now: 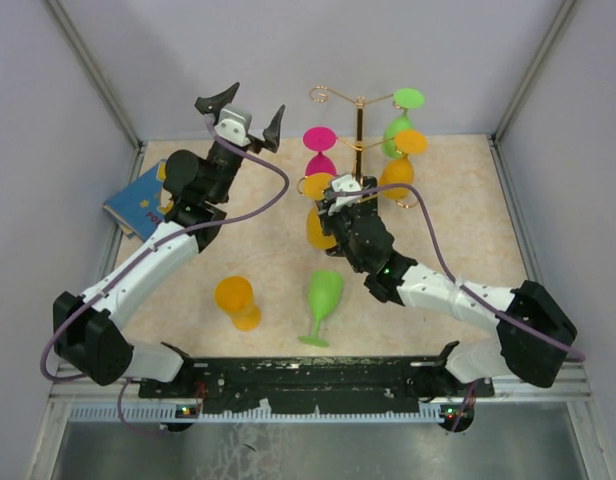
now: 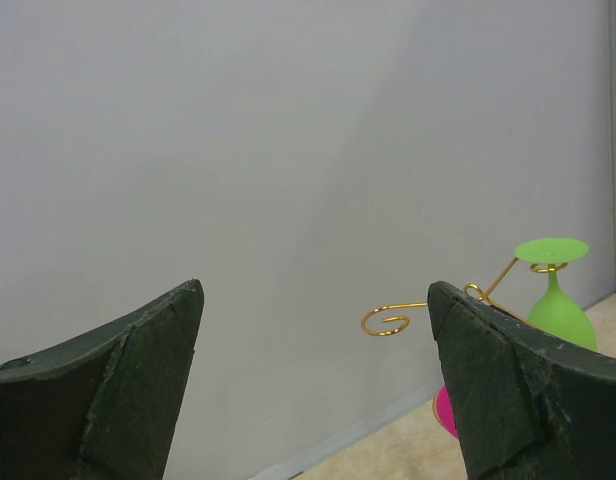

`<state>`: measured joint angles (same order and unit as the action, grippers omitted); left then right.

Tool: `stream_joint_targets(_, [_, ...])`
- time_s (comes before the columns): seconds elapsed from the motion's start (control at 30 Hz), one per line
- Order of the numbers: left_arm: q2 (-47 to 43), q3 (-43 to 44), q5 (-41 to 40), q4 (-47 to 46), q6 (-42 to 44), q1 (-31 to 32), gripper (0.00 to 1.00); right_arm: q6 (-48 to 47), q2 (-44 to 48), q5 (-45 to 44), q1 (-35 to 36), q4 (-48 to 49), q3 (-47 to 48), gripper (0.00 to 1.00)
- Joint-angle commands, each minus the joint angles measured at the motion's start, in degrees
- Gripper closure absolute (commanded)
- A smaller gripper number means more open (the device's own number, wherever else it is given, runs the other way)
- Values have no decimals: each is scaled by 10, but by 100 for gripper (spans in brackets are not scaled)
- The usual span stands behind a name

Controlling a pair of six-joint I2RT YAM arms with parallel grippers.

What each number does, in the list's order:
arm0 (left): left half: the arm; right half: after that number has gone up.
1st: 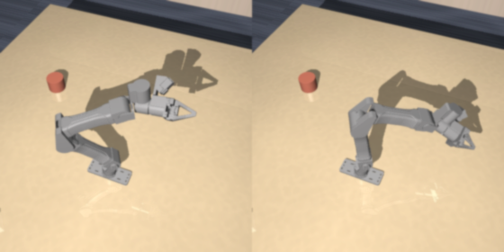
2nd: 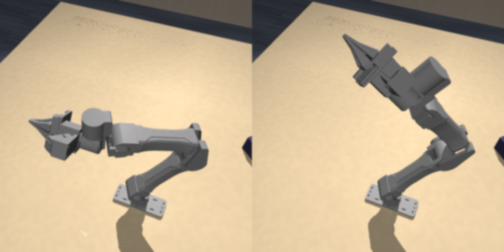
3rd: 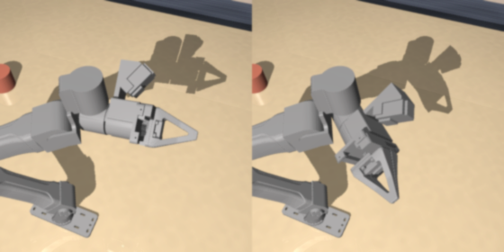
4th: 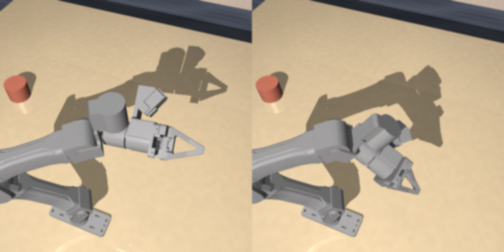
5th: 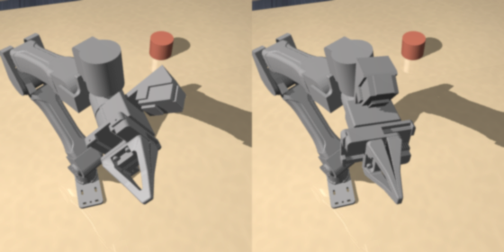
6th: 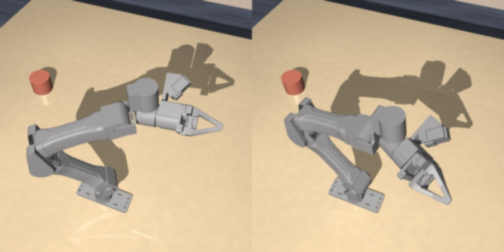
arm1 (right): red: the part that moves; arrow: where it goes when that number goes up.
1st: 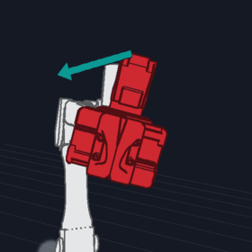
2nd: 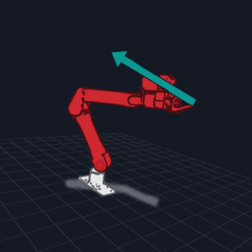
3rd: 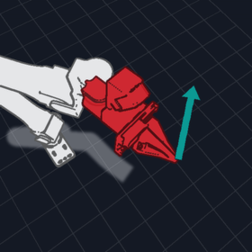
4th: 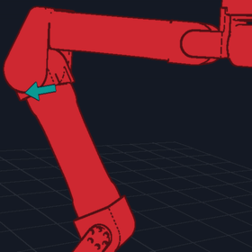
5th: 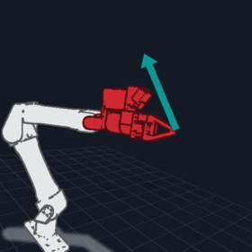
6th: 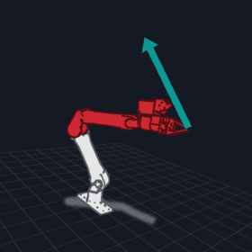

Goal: Place the wine glass upside down on the wine glass rack
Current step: Turn the wine glass upside down at the wine rack.

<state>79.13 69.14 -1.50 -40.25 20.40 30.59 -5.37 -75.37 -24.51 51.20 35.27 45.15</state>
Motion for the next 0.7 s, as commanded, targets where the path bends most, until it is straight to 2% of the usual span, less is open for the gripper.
stream_joint_targets(0.0, [-21, -8, -2, -27, 1, -3, 1, 3, -9, 14, -3, 49, 37, 100])
stream_joint_targets(0.3, [-29, -21, -6, -36, 3, -3, 1, -6, -40, 77, -6, 38, 62, 98])
stream_joint_targets(0.47, [-33, -29, -10, -40, 4, -4, 1, -6, -46, 104, -7, 27, 69, 93])
stream_joint_targets(0.67, [-38, -35, -11, -42, 4, -5, 1, -4, -45, 124, -7, 25, 68, 81])
